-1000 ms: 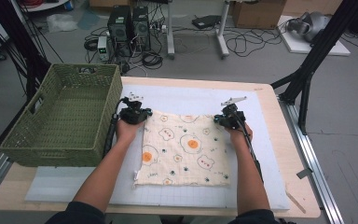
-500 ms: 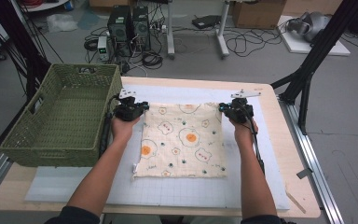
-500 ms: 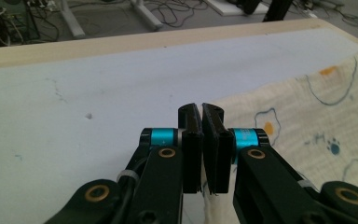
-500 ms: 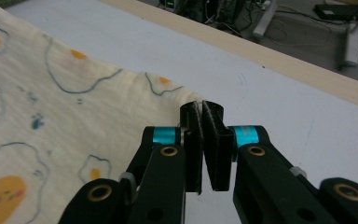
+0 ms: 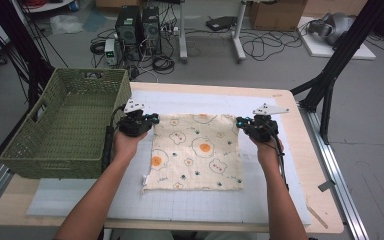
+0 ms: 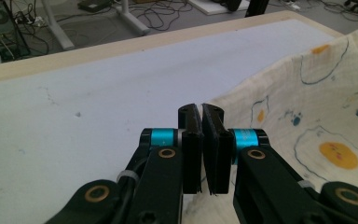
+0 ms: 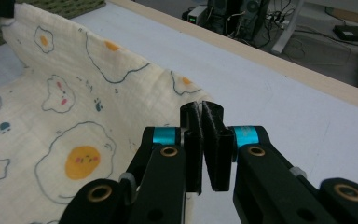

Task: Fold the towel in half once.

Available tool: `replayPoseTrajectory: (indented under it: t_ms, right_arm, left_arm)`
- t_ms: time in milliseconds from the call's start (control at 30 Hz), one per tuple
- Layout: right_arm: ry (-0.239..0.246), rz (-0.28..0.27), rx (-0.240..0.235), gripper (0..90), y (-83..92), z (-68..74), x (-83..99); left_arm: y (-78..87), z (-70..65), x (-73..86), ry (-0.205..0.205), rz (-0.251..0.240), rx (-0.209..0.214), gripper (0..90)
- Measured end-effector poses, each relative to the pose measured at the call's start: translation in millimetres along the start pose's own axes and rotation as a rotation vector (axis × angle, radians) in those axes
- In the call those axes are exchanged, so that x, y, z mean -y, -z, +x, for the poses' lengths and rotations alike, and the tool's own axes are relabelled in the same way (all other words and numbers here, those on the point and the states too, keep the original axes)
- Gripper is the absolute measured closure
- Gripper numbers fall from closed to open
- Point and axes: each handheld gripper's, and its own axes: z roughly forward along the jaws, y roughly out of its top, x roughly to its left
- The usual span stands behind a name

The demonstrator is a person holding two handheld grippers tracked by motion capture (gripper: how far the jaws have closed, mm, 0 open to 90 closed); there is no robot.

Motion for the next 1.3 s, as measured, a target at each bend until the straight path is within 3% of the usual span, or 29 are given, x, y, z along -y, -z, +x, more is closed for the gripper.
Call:
replayPoseTrajectory:
  t_ms: [233,367,433,633,1067,1300]
  right_arm:
    - [0.013,-0.001,-0.019,87.0,14.1,10.5,10.3]
    - [0.007,0.005,-0.027,87.0,20.1,13.9,10.8]
    - [0.012,0.003,-0.033,86.9,23.4,16.4,9.6]
    - [0.024,-0.013,-0.056,87.0,35.4,26.1,10.9]
    - [0.012,0.001,-0.094,86.9,62.1,44.2,61.3]
    - [0.011,0.006,-0.114,86.8,71.1,49.4,75.1]
  left_arm:
    - [16.0,-11.6,15.5,-0.037,-0.017,0.022,85.9]
    - [20.8,-14.7,21.0,-0.029,-0.005,0.04,85.8]
    - [25.5,-17.4,22.7,-0.029,-0.032,0.041,85.8]
    - [38.8,-23.4,28.8,-0.031,-0.045,0.073,85.6]
    - [59.4,-43.8,62.0,-0.064,-0.028,0.127,85.7]
    - [68.8,-47.6,72.3,-0.078,-0.019,0.149,85.6]
